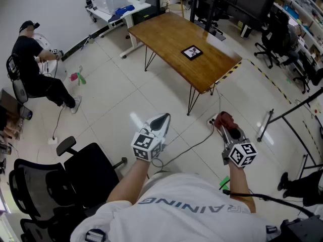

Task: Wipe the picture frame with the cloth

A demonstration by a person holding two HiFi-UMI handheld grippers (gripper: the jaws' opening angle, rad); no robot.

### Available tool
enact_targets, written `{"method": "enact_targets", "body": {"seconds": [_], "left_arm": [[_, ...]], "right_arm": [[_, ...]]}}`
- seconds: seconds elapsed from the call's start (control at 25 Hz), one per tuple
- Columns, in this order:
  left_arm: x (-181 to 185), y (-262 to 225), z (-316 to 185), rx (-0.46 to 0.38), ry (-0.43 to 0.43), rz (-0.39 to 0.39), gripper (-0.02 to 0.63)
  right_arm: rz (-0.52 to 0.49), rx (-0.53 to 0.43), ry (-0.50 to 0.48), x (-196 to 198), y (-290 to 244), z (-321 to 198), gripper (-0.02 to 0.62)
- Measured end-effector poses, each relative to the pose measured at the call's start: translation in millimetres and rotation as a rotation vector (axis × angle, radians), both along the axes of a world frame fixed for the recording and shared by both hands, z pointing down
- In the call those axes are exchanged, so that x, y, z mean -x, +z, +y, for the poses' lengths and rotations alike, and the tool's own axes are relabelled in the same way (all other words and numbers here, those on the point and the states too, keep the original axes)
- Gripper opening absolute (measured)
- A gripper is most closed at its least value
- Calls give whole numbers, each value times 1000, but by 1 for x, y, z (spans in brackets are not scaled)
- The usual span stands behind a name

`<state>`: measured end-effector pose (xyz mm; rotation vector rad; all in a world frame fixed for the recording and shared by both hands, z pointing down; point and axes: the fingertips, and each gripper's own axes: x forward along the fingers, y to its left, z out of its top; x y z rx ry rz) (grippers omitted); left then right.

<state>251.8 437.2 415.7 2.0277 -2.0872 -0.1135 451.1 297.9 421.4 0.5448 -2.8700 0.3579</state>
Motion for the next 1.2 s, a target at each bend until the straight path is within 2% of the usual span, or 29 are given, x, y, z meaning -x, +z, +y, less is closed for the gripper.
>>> {"method": "enact_targets", "body": {"seconds": [0.28,0.52,0.8,0.96,1.2], "left_arm": [[75,19,18,30,-61,38,6],[113,29,-15,41,-68,53,6],[191,41,-80,80,-104,42,6],[240,22,-151,84,-122,37,6],[297,-6,-237,50,-92,-1,6]], "right_arm": [[22,22,-27,62,14,10,110],[23,46,-36,110,23,-35,111],[-11,90,-86,207,38,-119,110],[-27,102,-100,260,24,-194,111],[-61,69,-87,321,-2,-280,111]]}}
